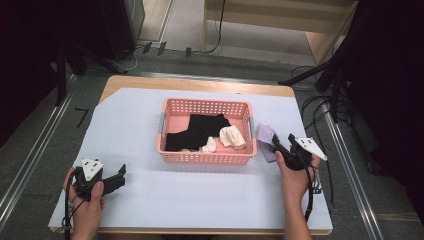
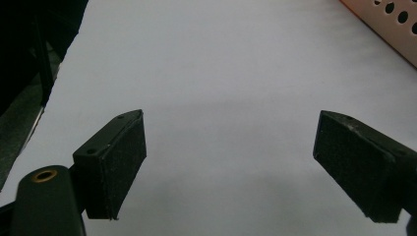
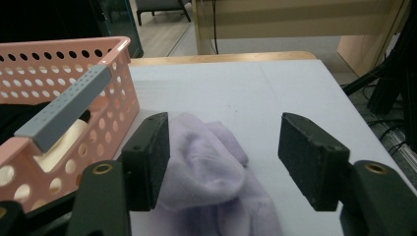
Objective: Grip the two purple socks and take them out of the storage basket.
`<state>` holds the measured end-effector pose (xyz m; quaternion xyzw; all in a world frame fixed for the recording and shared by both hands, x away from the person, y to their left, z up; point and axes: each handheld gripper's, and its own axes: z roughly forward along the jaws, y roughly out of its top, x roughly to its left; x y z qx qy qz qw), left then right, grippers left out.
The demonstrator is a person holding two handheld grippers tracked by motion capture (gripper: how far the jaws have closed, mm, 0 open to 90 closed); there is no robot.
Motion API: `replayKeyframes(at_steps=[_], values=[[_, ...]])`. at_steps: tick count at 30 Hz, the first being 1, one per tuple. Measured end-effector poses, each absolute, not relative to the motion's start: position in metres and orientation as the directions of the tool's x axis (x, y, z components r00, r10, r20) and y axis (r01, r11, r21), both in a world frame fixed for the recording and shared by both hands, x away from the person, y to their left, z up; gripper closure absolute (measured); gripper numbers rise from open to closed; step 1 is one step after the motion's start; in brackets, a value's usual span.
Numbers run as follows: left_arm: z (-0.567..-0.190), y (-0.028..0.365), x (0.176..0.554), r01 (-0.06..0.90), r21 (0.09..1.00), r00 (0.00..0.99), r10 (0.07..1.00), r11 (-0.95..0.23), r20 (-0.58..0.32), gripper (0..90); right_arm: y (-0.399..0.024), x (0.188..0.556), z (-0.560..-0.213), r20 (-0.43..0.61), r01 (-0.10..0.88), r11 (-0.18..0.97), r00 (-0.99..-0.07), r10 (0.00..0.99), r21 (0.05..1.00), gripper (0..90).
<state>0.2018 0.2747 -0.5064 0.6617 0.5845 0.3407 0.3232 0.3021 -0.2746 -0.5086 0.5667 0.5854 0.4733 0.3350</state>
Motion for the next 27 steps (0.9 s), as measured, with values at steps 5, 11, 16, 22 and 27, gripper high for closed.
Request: replayKeyframes(at_steps=[5, 11, 16, 22, 27], values=[[-0.506, 0.275, 0.202, 0.552, 0.827, 0.085, 0.994, -0.109, 0.075, 13.4, -0.286, 0.284, -0.512, 0.155, 0.326, -0.108, -0.121, 0.981, 0.939, 24.6], [-0.506, 0.274, 0.201, 0.550, 0.828, 0.084, 0.994, -0.110, 0.076, 13.4, -0.298, 0.268, -0.514, 0.194, 0.345, -0.141, -0.123, 0.973, 0.928, 18.4], [-0.507, 0.274, 0.201, 0.543, 0.832, 0.083, 0.994, -0.110, 0.077, 13.4, -0.310, 0.253, -0.517, 0.181, 0.399, -0.114, -0.133, 0.975, 0.910, 13.6], [-0.507, 0.274, 0.201, 0.545, 0.832, 0.081, 0.994, -0.109, 0.077, 13.4, -0.327, 0.235, -0.523, 0.201, 0.412, -0.123, -0.150, 0.968, 0.903, 1.9], [-0.506, 0.274, 0.201, 0.546, 0.831, 0.081, 0.994, -0.106, 0.074, 13.5, -0.336, 0.224, -0.523, 0.196, 0.429, -0.113, -0.153, 0.969, 0.896, 0.2]])
